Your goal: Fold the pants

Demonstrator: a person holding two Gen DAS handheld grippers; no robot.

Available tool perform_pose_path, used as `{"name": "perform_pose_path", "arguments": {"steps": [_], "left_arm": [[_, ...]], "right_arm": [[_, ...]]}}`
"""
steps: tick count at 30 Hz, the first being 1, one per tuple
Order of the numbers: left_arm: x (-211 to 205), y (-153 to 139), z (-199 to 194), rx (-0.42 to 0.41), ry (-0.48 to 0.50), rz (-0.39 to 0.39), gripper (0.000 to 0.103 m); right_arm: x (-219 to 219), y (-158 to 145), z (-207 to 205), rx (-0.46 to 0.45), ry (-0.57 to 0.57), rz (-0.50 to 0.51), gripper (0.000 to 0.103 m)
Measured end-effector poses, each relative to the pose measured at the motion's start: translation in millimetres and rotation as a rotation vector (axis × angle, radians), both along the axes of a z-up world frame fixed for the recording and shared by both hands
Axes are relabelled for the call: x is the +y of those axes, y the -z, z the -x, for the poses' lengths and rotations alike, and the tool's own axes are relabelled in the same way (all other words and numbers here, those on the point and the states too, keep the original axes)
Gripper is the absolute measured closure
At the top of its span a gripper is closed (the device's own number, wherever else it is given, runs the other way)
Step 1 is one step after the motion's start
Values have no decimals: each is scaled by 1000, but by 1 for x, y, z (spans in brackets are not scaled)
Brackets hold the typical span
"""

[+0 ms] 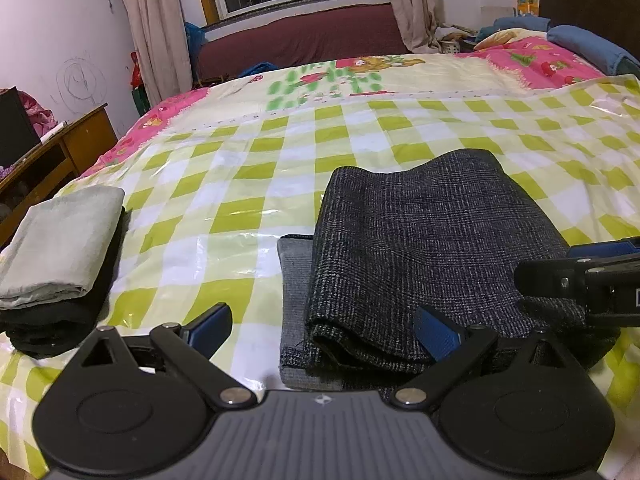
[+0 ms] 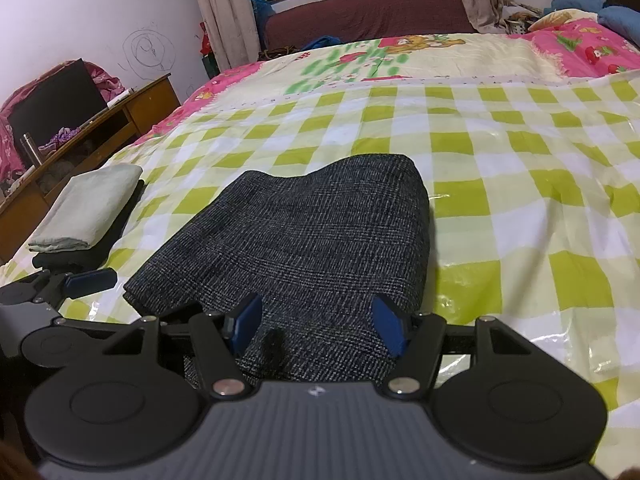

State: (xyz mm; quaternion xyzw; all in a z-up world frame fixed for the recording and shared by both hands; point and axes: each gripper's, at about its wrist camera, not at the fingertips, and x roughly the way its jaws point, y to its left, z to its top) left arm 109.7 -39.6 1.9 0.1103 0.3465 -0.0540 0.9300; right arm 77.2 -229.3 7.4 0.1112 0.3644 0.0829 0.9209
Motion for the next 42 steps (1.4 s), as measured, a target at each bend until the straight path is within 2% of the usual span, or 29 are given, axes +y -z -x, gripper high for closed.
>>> {"name": "perform_pose_path", "arguments": {"steps": [42], "left_arm": [[6,6,-10,5,3,33,0]], "right_arm": [[1,6,-12,5,17,8,40]]}}
